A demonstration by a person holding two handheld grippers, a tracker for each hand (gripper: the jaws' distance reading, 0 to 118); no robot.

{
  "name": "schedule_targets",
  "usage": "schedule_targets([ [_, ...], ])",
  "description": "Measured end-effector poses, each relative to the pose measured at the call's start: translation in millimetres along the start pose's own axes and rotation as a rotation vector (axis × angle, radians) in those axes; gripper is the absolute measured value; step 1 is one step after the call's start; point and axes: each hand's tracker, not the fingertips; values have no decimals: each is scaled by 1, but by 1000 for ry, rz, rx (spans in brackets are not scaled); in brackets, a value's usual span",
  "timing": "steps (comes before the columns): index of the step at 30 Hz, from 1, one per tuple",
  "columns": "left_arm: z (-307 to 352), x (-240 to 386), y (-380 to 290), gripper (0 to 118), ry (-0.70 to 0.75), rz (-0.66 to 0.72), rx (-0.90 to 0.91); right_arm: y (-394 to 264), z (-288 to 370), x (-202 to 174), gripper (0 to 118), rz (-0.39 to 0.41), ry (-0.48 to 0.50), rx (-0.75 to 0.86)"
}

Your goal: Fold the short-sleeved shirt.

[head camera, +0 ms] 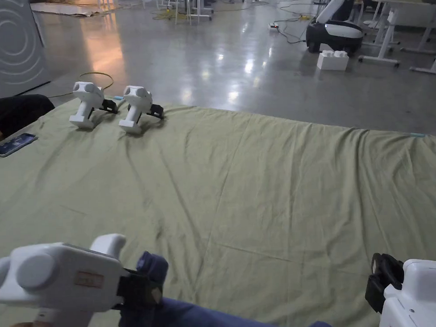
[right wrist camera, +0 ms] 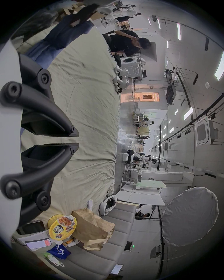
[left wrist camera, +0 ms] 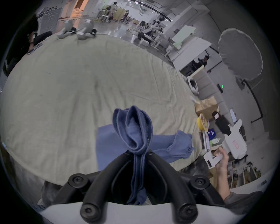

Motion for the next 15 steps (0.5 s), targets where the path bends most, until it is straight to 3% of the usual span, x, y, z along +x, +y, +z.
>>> schedule_targets([
  [8, -90, 44, -15, 11, 53, 10, -161, -7, 4, 12, 11, -16, -21, -15],
  [15, -130, 54, -24, 11, 111, 65, -206, -15, 5, 21, 11, -39, -40, -38],
])
